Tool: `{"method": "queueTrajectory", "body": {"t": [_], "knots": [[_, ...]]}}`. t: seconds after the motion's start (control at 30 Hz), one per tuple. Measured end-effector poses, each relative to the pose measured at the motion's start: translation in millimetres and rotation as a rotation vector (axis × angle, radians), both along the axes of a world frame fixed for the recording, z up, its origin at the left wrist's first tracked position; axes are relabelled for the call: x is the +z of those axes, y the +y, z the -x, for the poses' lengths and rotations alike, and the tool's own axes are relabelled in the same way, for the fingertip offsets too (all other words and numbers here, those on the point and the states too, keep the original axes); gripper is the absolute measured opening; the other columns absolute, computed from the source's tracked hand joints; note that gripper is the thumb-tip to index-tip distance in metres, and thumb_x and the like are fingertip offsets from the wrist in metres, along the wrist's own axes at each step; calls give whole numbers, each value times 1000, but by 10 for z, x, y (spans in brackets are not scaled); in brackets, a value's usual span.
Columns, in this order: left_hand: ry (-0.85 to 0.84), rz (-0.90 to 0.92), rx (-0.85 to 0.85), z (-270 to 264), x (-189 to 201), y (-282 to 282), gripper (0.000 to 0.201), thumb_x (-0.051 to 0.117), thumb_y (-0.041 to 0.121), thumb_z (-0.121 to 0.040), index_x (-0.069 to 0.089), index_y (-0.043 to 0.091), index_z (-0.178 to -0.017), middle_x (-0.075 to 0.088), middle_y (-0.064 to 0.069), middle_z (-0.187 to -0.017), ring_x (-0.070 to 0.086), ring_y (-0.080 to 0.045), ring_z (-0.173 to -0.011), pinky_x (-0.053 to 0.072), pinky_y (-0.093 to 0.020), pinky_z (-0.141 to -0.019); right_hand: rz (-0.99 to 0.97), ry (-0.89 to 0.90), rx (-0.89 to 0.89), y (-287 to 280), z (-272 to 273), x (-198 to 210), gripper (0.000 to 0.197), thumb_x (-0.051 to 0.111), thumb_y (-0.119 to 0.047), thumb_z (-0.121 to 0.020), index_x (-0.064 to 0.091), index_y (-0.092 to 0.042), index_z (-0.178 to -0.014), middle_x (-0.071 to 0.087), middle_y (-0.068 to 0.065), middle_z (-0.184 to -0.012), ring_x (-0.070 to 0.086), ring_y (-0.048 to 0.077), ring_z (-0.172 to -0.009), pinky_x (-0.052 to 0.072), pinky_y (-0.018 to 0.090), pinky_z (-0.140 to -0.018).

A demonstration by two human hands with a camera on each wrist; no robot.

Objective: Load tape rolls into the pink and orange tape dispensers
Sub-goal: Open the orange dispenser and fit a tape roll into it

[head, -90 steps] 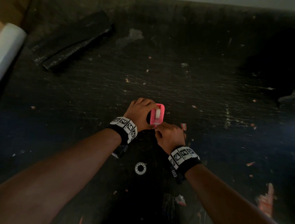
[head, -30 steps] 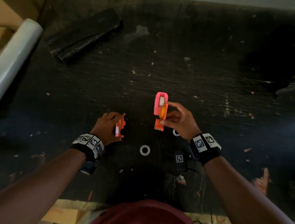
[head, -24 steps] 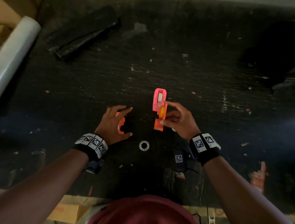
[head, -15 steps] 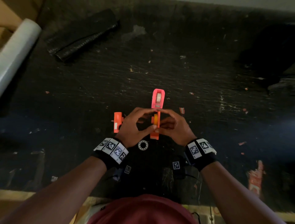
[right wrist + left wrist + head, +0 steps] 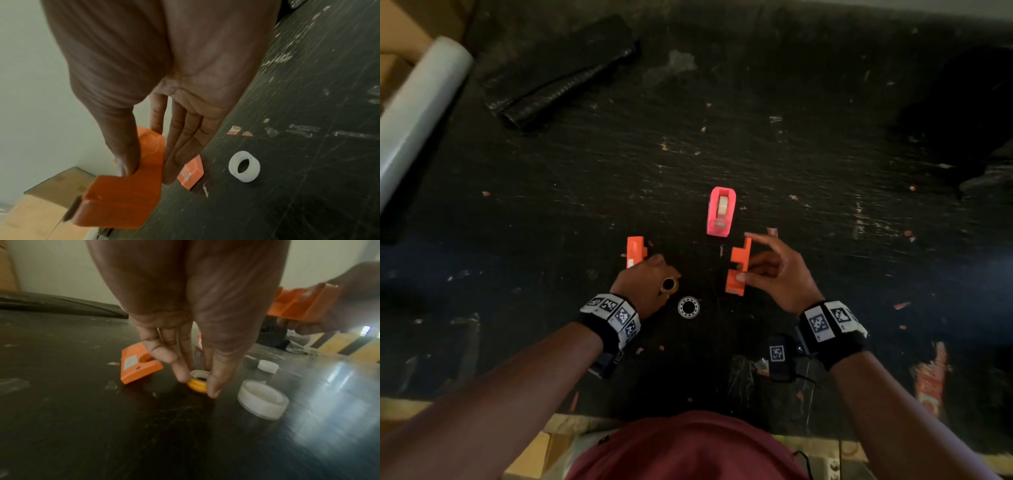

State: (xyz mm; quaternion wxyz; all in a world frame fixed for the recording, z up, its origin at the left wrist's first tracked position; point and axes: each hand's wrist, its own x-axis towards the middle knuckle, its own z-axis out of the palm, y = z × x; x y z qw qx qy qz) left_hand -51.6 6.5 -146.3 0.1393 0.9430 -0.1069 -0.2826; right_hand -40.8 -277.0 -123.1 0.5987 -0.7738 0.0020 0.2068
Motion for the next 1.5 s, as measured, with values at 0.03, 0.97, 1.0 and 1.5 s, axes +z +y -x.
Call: {"method": "queueTrajectory", "body": {"t": [0.03,0.97,1.0,1.5], "knots": [[12,-18,-5,13,-8,-14,50,70,25,-88,57,37,-135,49,5,-136,59,-20,-122,56,-38,-91,7,-2,-1,-6,14,5,77,87,-6,-73,54,-26,-138,77,9,-98,75,15,-95,59,31,-90],[16,886,425,242,448,-247,51,82,4,-81,67,25,-124,76,4,-115,73,-8,-108,58,-24,-94,-53,-47,-5,188,348,62,80,88,-1,-71,54,-22,-139,77,10,-99,76,19,-95,60,38,-91],[22,911,431,233,482,-252,51,81,2,-81,67,24,-125,76,4,-115,73,-8,-108,58,-25,-94,-67,-55,-6,219,330,77,80,88,0,-70,54,-21,-140,77,10,-99,76,20,-95,60,37,-91],[-155,807,276,57,601,-33,60,77,10,-84,58,28,-138,67,6,-126,68,-3,-113,56,-23,-96,-133,-45,54,453,205,175,80,86,2,-72,53,-31,-137,78,11,-101,75,17,-97,58,29,-87]]}}
